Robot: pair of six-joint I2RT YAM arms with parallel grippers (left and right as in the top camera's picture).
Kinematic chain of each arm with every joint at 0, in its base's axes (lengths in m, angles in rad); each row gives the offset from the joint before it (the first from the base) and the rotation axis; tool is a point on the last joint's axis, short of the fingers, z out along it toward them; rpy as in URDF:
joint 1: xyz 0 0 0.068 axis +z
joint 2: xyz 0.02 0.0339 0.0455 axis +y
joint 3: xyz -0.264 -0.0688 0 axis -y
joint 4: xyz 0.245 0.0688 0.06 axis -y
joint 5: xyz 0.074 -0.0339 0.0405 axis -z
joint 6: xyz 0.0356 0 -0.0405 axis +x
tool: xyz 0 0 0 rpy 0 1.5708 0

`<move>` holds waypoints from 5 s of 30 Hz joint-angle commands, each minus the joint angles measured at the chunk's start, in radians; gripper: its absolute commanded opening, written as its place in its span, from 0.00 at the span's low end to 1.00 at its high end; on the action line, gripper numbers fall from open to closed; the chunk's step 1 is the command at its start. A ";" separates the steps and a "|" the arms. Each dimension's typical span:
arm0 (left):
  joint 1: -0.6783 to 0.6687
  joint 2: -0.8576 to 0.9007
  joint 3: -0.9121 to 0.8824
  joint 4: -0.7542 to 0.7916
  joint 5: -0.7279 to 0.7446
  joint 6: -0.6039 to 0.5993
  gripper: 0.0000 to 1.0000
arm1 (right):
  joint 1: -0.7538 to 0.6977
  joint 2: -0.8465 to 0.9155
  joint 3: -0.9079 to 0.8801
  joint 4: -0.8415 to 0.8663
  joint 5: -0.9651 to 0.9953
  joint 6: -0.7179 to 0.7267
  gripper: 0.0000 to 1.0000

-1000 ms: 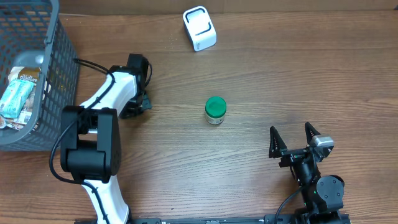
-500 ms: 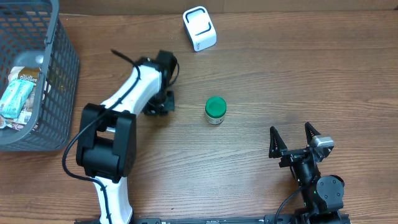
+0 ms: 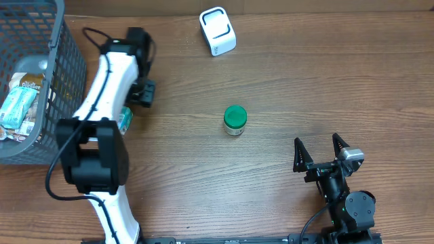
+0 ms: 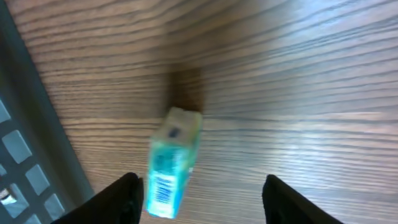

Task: Scan the item barcode
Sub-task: 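Grasp the small tissue pack with the left gripper, then carry the tissue pack past the scanner and place it beside the jar, then reach the left gripper into the basket toward the yellow oil bottle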

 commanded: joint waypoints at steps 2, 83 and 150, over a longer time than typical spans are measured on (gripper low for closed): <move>0.088 -0.003 0.011 0.005 0.132 0.177 0.66 | -0.002 -0.002 -0.010 0.006 -0.005 0.000 1.00; -0.396 -0.004 -0.256 0.304 0.324 -0.575 0.97 | -0.002 -0.002 -0.010 0.006 -0.005 0.000 1.00; 0.523 -0.011 0.962 -0.181 0.268 -0.031 1.00 | -0.002 -0.002 -0.010 0.006 -0.005 0.000 1.00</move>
